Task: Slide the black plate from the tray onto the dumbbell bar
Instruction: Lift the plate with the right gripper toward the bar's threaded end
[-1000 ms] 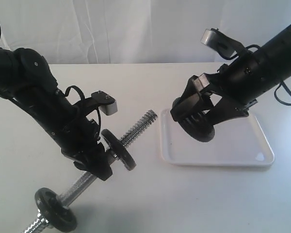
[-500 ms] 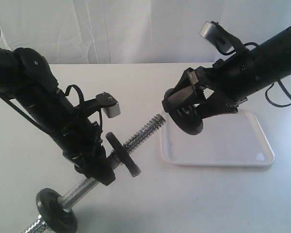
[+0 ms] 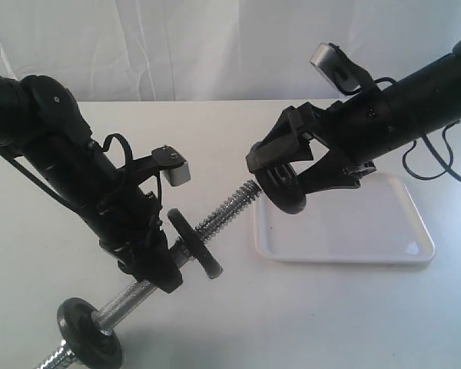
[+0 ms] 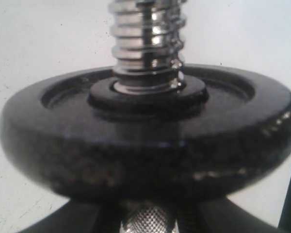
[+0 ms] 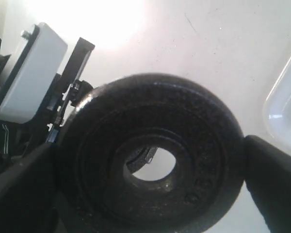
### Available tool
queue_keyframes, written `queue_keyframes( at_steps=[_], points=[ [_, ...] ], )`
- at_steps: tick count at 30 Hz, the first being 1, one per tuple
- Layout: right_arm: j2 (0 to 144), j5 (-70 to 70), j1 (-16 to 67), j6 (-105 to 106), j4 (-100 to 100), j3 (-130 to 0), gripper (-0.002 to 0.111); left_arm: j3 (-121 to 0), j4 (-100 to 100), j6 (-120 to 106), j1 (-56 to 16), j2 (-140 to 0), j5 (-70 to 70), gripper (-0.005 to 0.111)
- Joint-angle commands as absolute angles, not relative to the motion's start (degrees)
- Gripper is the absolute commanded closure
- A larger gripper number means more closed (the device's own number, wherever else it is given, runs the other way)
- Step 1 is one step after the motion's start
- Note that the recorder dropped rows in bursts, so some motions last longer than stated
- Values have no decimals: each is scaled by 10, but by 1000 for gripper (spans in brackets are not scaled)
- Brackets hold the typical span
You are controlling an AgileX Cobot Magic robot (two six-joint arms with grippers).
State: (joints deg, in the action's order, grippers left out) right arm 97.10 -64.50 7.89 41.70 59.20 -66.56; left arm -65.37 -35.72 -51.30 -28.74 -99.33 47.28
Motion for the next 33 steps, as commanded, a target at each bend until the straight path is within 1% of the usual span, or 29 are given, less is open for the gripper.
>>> queue_keyframes(
  at_steps=[1, 12, 27, 33],
  points=[
    [980, -622, 74, 427, 644, -666, 108, -666, -443, -515, -288, -965, 510, 107],
    [1005, -645, 74, 427, 695, -666, 108, -666, -444, -515, -288, -965, 510, 107],
    [1013, -652, 74, 428, 696, -666, 108, -666, -445, -515, -288, -965, 510, 107],
    [1033, -680, 74, 426, 703, -666, 108, -666, -445, -515, -288, -965, 510, 107]
  ],
)
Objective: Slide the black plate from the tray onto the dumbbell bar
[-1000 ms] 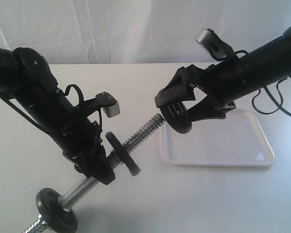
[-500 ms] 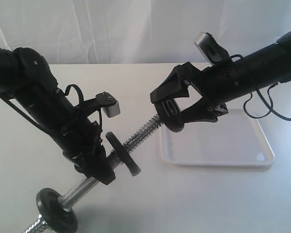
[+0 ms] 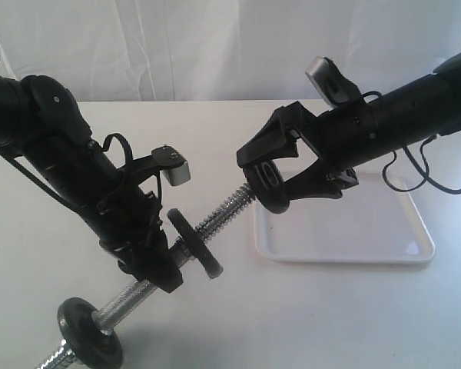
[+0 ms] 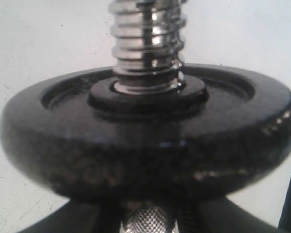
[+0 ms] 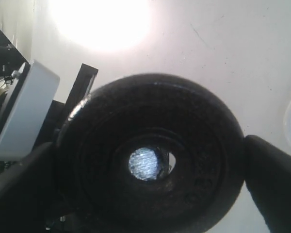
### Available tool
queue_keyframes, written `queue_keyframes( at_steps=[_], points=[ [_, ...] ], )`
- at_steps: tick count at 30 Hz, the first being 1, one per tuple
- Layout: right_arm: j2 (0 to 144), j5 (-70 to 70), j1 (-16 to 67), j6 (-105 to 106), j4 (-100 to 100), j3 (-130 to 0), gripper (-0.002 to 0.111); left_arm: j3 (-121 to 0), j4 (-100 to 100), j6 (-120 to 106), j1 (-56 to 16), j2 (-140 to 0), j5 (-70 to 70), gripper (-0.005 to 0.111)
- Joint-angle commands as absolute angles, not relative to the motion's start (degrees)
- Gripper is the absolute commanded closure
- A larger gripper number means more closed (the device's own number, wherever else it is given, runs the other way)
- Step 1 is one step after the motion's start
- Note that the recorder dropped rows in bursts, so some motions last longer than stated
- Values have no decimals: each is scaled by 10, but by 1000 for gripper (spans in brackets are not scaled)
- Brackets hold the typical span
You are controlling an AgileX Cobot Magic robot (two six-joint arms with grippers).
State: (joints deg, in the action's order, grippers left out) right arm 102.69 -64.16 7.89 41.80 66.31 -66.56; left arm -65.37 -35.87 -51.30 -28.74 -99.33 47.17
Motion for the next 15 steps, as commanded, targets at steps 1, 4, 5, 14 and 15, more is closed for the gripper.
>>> queue_keyframes(
  at_steps=[1, 4, 5, 14, 15],
  points=[
    [1036, -686, 74, 426, 708, -666, 108, -666, -445, -515, -288, -965, 510, 107],
    [1047, -700, 74, 424, 716, -666, 108, -666, -445, -517, -288, -965, 510, 107],
    [1050, -700, 74, 424, 718, -666, 108, -666, -445, -519, -288, -965, 510, 107],
    [1056, -700, 74, 422, 738, -666, 108, -666, -445, -527, -288, -965, 510, 107],
    [1056, -700, 74, 422, 739, -666, 108, -666, -445, -527, -288, -965, 510, 107]
  ],
)
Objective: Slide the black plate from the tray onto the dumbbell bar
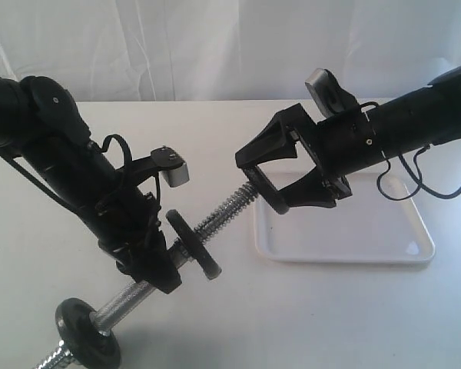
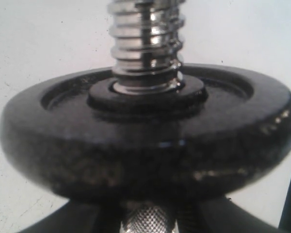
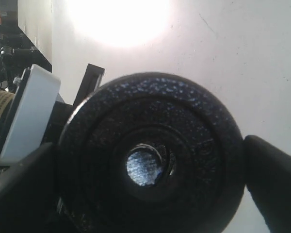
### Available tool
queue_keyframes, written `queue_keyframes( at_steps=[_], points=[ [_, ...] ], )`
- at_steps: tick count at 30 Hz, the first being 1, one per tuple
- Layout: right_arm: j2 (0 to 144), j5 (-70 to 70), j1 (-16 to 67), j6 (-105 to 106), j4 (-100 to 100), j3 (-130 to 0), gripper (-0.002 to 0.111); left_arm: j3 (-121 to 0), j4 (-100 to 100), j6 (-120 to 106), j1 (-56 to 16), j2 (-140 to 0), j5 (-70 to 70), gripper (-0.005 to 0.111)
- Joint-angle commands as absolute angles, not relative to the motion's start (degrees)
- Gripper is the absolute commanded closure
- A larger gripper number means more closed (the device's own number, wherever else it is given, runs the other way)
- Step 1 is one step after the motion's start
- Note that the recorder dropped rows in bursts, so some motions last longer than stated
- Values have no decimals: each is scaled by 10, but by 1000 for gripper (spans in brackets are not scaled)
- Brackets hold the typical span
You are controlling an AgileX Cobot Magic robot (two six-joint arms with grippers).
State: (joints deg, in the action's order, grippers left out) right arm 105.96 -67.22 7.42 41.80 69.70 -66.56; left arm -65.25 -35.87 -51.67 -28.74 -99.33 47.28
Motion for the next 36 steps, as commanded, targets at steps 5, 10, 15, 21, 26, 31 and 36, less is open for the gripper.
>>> queue_keyframes(
  at_steps=[5, 10, 15, 21, 26, 31, 36],
  points=[
    [1056, -700, 74, 422, 739, -666, 108, -666, -445, -527, -288, -965, 510, 107],
    [1056, -700, 74, 422, 734, -666, 108, -666, -445, -525, -288, -965, 508, 107],
    [1056, -700, 74, 422, 725, -666, 108, -666, -445, -525, -288, -965, 509, 107],
    [1056, -700, 74, 422, 721, -666, 108, -666, -445, -543, -288, -965, 509, 107],
    [1056, -700, 74, 422, 720, -666, 108, -666, -445, -543, -288, -965, 509, 107],
    [1056, -700, 74, 418, 717, -666, 108, -666, -445, -543, -288, -965, 508, 107],
    [1056, -700, 74, 409, 708, -666, 108, -666, -445, -543, -288, -965, 508, 107]
  ],
)
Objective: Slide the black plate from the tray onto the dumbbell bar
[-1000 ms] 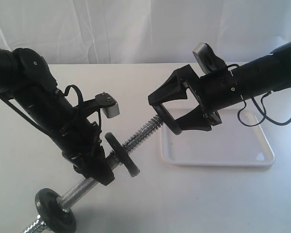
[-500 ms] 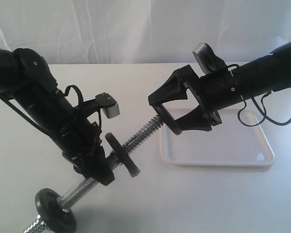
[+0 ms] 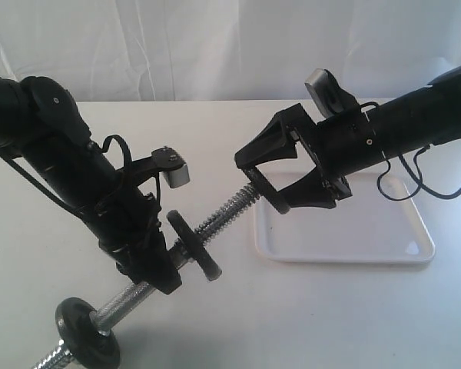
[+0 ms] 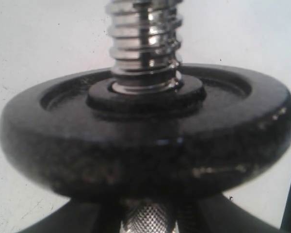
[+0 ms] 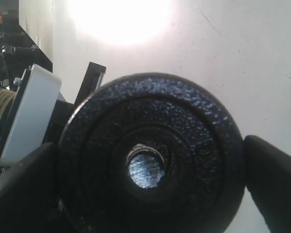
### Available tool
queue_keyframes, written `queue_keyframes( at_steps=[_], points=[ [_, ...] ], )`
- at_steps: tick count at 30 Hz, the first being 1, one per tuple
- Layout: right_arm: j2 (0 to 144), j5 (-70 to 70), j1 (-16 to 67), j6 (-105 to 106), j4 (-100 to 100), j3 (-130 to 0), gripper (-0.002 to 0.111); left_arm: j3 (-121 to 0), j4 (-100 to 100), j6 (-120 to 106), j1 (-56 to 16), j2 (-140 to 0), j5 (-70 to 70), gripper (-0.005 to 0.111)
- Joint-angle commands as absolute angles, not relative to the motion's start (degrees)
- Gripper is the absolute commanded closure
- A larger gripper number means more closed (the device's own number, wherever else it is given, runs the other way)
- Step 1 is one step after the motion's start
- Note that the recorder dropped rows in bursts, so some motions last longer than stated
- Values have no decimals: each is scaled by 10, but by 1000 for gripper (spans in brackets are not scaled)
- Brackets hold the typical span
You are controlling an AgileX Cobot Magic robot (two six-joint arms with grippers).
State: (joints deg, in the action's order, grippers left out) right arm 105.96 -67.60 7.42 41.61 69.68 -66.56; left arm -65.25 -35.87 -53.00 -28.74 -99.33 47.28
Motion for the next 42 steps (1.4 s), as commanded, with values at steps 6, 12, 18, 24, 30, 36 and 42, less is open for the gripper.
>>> queue_keyframes(
  at_steps=[6, 12, 18, 24, 30, 36, 42],
  points=[
    [1056, -700, 75, 398, 699, -666, 108, -666, -445, -543, -288, -965, 508, 107],
    [1056, -700, 76, 395, 699, -666, 108, -666, -445, -543, -288, -965, 508, 107],
    [1056, -700, 76, 392, 711, -666, 108, -666, -445, -543, -288, -965, 508, 107],
    [1054, -700, 76, 392, 722, -666, 108, -666, -445, -543, -288, -965, 508, 107],
    [1041, -700, 76, 392, 720, -666, 108, -666, -445, -543, -288, -965, 507, 107],
    [1044, -700, 90, 392, 716, -666, 108, -666, -445, -543, -288, -965, 507, 107],
    [1044, -700, 114, 392, 709, -666, 108, -666, -445, -542, -288, -965, 506, 107]
  ],
)
